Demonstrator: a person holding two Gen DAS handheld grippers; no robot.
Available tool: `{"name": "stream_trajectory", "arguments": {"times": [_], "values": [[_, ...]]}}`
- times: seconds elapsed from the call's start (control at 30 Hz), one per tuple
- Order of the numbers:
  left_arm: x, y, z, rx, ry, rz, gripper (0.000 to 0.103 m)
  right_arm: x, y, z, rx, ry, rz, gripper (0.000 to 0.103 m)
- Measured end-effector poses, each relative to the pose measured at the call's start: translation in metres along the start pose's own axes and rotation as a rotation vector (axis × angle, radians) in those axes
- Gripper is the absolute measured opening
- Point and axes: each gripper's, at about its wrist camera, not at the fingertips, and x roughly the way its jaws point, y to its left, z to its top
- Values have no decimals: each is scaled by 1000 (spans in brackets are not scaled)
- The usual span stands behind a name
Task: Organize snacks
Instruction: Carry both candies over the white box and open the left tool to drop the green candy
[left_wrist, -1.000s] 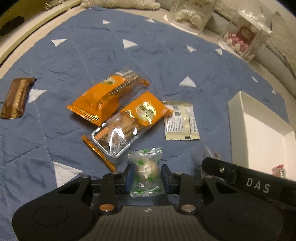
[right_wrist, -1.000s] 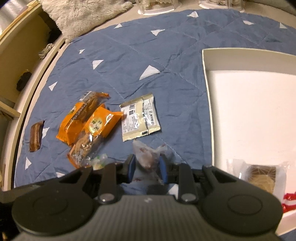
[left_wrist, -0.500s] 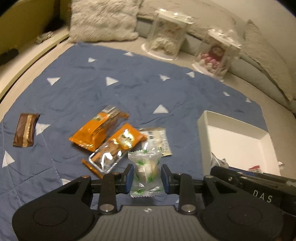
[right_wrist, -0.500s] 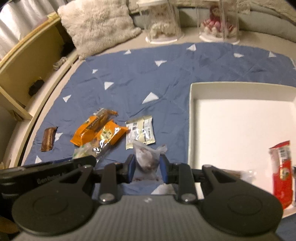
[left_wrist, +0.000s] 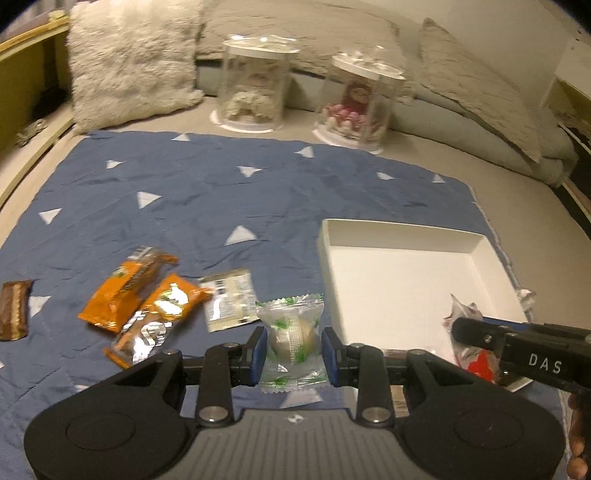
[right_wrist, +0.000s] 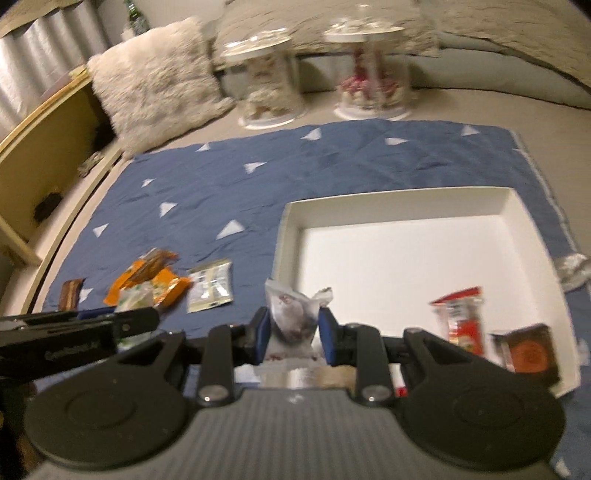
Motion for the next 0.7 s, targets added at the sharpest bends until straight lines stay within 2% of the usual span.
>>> {"name": "stream_trajectory", "arguments": {"times": [0.37,0.7], "values": [[21,-56,1,57,27,-90,34,-18,-72,-15,74,-24,-91,33],[55,-77,4,26,71,-153,34,11,-84,-13,84,31,-87,33]]}}
